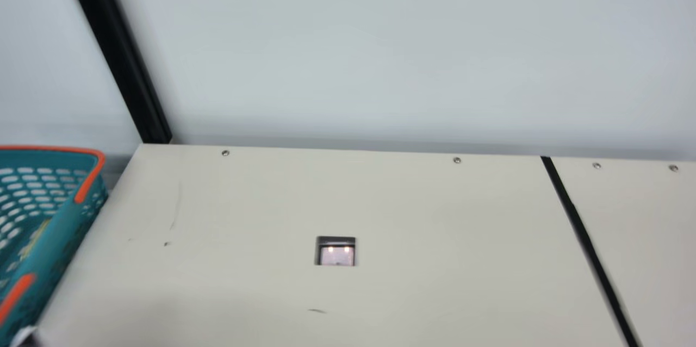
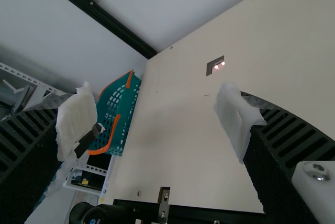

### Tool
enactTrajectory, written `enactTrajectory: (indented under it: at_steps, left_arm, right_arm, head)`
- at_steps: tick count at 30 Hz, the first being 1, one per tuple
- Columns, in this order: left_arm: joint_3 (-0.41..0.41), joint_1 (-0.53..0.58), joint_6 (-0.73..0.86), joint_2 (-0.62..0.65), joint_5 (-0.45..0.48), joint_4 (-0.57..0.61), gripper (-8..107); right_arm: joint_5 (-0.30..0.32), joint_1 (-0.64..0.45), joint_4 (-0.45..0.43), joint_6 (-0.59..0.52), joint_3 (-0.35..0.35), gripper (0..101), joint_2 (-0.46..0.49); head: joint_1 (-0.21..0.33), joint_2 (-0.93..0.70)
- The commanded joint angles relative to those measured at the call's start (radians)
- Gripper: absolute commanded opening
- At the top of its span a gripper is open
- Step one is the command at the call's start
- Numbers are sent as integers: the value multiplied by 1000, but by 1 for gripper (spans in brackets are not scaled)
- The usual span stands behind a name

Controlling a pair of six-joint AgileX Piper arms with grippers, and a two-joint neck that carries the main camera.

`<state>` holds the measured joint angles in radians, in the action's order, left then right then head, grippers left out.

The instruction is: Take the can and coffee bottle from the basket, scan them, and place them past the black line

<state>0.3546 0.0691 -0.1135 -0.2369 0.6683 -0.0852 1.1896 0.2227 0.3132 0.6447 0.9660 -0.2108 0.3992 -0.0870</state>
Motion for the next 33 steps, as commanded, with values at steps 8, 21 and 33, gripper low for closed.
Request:
enactTrajectory:
  at_steps: [8, 21, 33]
  left_arm:
    - [0, 0, 0, 0, 0, 0, 90]
    - [0, 0, 0, 0, 0, 0, 90]
    - [12, -24, -23, -18, -7, 6, 90]
  right_arm:
    - [0, 0, 0, 0, 0, 101, 0]
    - [0, 0, 0, 0, 0, 101, 0]
    - [0, 0, 0, 0, 0, 101, 0]
  head:
    - [36, -249]
    - [37, -359]
    - [37, -359]
